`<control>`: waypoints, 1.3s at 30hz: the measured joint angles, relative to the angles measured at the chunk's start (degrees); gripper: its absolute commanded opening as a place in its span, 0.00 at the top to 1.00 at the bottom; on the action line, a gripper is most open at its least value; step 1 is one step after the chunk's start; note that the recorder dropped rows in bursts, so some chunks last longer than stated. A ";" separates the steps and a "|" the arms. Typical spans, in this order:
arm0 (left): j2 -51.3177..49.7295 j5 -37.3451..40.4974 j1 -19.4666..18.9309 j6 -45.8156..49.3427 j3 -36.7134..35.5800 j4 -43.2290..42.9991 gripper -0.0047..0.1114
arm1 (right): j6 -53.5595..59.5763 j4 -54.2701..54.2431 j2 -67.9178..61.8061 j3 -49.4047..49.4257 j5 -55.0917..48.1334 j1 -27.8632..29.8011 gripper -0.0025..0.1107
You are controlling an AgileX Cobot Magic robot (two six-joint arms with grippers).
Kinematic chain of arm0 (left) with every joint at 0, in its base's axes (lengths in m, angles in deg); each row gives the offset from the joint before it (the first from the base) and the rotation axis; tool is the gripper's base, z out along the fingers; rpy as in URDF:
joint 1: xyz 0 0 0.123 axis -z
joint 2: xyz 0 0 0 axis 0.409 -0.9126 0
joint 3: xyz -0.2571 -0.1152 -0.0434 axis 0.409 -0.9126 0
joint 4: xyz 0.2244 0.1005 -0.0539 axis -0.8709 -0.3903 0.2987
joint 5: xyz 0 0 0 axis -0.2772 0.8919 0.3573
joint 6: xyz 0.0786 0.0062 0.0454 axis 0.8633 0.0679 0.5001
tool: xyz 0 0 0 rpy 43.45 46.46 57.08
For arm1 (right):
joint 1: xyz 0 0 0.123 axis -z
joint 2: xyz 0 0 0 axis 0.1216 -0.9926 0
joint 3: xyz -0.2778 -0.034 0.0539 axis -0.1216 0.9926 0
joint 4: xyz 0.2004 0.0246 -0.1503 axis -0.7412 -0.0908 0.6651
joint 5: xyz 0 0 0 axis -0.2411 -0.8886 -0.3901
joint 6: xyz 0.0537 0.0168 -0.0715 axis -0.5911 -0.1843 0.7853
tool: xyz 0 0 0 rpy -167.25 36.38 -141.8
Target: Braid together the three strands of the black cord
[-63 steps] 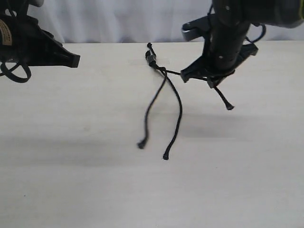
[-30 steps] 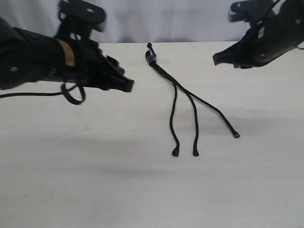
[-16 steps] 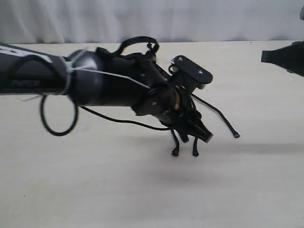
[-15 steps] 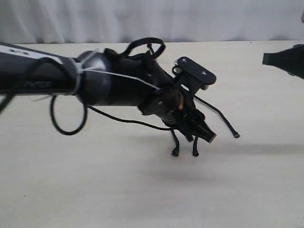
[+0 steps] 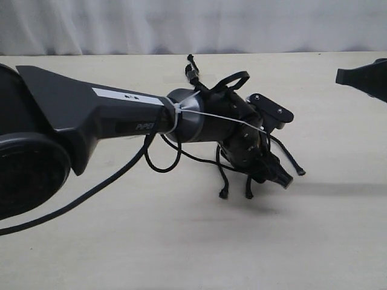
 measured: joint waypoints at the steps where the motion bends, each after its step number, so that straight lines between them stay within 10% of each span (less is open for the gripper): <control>1: -0.30 0.16 0.00 0.00 0.10 0.00 0.52 | 0.00 -0.15 0.00 0.00 0.00 0.00 0.94; 9: -1.09 0.30 0.00 0.00 0.22 0.26 0.53 | -0.11 -0.37 0.00 0.00 0.10 0.00 0.94; 17: -1.77 -0.37 0.00 0.00 0.86 2.05 0.96 | -0.11 -0.37 0.00 0.00 0.10 0.00 0.94; 39: 9.97 23.09 -6.20 0.13 0.49 -10.17 0.96 | -0.11 -0.60 0.00 0.00 0.44 0.00 0.94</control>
